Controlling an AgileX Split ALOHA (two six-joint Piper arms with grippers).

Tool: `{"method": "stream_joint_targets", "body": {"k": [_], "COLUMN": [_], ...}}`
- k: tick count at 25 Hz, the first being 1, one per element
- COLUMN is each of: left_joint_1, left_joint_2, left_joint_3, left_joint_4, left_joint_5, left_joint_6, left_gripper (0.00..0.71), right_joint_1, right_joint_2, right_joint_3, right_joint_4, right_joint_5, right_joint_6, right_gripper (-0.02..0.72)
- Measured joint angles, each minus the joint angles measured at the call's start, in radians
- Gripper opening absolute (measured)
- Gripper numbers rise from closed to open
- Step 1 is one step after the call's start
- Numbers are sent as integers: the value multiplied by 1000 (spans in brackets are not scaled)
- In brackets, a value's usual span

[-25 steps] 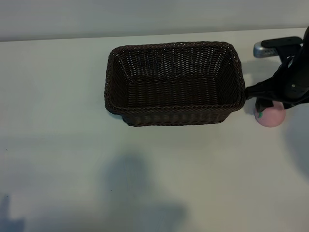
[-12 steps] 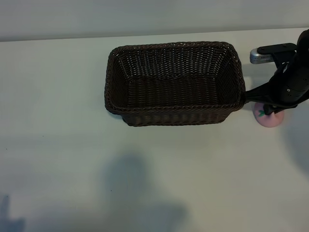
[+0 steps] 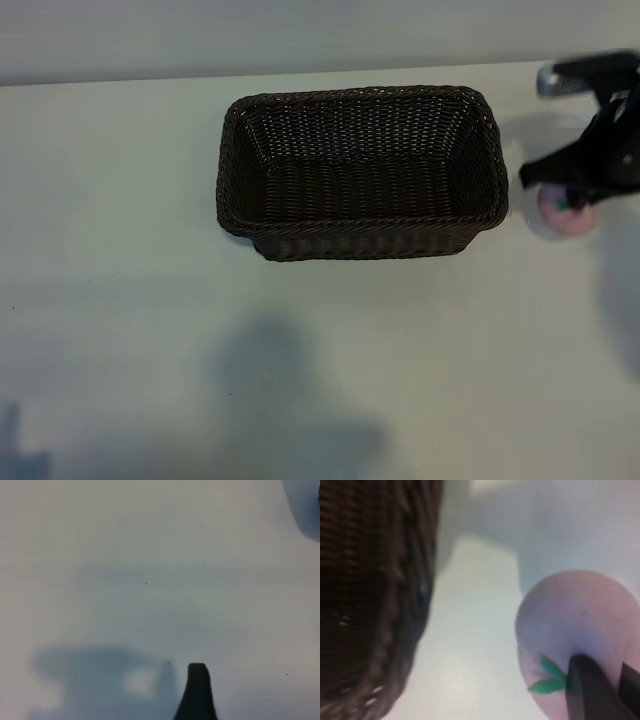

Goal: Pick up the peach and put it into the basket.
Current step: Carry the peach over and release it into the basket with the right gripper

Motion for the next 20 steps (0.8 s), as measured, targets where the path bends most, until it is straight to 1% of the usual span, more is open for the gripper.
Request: {"method": "stream_joint_targets", "body": {"k": [4, 9, 10, 12, 14, 17, 20], "left_joint_1": [0, 0, 0, 0, 0, 0, 0], "left_joint_2": [0, 0, 0, 0, 0, 0, 0], "left_joint_3": [0, 0, 0, 0, 0, 0, 0], "left_joint_4": [0, 0, 0, 0, 0, 0, 0], "left_joint_5": [0, 0, 0, 0, 0, 0, 0], "left_joint_6": [0, 1, 1, 1, 1, 2, 2], "left_gripper": [597, 596, 596, 596, 596, 596, 596], "right_joint_1": [0, 0, 0, 3, 26, 87, 159], "right_joint_2": [-72, -76, -76, -76, -76, -71, -49], "right_joint_3": [-106, -231, -245, -267, -280, -291, -308], "right_joint_4": [-2, -1, 7, 41, 70, 107, 130], "right_joint_5": [78, 163, 170, 179, 181, 173, 167], "right_joint_6": [0, 0, -3, -13, -31, -42, -42], "right_gripper": [40, 40, 40, 40, 40, 40, 40]}}
